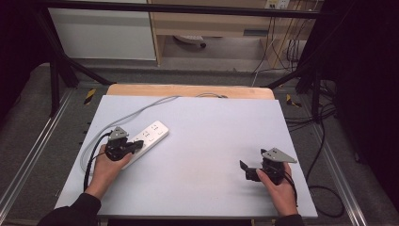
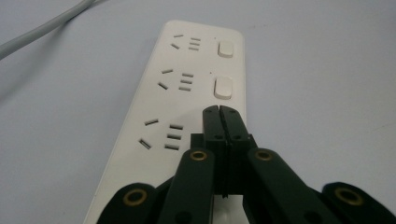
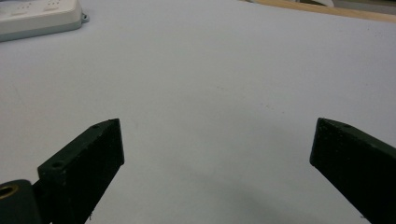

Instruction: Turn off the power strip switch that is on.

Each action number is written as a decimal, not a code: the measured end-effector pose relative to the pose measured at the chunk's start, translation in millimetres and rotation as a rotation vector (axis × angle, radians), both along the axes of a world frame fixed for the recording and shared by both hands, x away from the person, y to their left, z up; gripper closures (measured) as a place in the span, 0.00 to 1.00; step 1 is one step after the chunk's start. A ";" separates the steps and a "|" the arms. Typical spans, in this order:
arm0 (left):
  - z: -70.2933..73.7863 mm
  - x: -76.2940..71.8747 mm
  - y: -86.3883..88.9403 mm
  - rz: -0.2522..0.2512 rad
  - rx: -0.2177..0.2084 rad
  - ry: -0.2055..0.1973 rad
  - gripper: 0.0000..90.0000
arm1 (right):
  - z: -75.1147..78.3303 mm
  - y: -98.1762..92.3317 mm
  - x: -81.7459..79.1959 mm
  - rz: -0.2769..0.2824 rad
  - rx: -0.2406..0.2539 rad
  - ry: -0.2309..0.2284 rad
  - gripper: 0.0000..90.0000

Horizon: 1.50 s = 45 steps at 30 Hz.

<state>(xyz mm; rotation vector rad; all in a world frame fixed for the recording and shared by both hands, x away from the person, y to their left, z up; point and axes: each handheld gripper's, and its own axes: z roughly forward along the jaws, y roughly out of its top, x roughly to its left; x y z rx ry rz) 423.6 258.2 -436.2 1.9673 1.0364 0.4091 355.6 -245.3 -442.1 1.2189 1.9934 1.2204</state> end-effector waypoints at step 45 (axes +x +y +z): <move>3.4 -3.7 0.7 0.024 -0.005 -0.054 1.00 | 0.4 -0.9 0.2 -0.005 0.003 -0.002 0.04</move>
